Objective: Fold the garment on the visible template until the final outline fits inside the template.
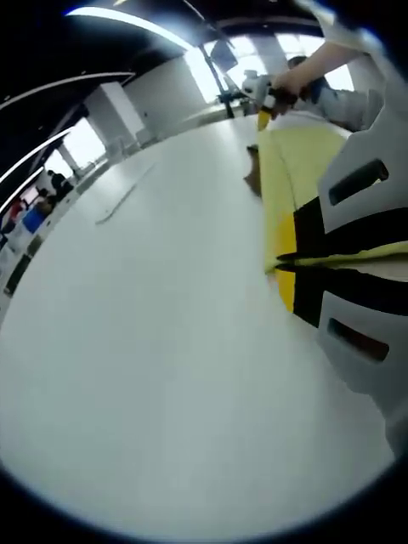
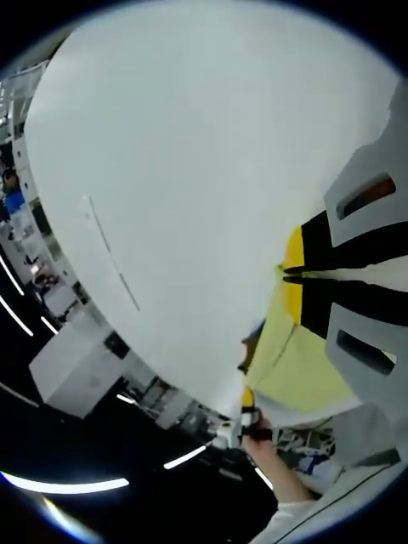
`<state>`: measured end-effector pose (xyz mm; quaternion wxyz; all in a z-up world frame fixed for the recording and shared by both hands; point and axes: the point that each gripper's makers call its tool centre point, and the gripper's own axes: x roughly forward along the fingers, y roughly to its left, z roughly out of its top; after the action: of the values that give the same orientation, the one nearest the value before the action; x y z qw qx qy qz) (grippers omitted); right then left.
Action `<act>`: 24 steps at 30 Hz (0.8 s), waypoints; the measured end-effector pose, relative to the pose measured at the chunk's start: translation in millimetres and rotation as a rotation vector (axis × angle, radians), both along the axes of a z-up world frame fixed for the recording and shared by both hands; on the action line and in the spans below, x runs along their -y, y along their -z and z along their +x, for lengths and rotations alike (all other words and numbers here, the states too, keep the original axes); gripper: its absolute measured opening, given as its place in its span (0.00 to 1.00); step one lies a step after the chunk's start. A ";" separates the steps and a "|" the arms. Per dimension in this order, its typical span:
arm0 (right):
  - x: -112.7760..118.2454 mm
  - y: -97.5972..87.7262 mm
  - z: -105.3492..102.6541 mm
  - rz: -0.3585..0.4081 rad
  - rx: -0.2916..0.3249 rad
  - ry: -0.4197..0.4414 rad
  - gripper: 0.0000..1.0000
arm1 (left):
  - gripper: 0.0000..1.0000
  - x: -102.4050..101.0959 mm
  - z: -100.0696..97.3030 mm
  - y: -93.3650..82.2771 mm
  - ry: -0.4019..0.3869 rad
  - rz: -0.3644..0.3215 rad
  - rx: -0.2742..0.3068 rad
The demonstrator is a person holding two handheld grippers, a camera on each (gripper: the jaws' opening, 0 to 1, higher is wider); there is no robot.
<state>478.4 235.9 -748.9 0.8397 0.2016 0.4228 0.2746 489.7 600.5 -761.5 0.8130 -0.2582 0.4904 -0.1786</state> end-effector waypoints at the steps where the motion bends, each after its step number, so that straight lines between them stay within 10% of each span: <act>1: 0.1 1.4 0.2 -0.003 -0.001 0.001 0.03 | 0.00 0.0 0.3 0.0 0.001 0.000 0.000; 24: -0.6 8.0 -0.8 -0.060 0.023 0.005 0.03 | 0.00 2.7 -0.5 -0.2 0.052 0.033 0.026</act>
<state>477.6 236.4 -756.9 0.8510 0.1744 0.4204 0.2619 489.2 597.7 -761.2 0.8186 -0.2297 0.4890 -0.1948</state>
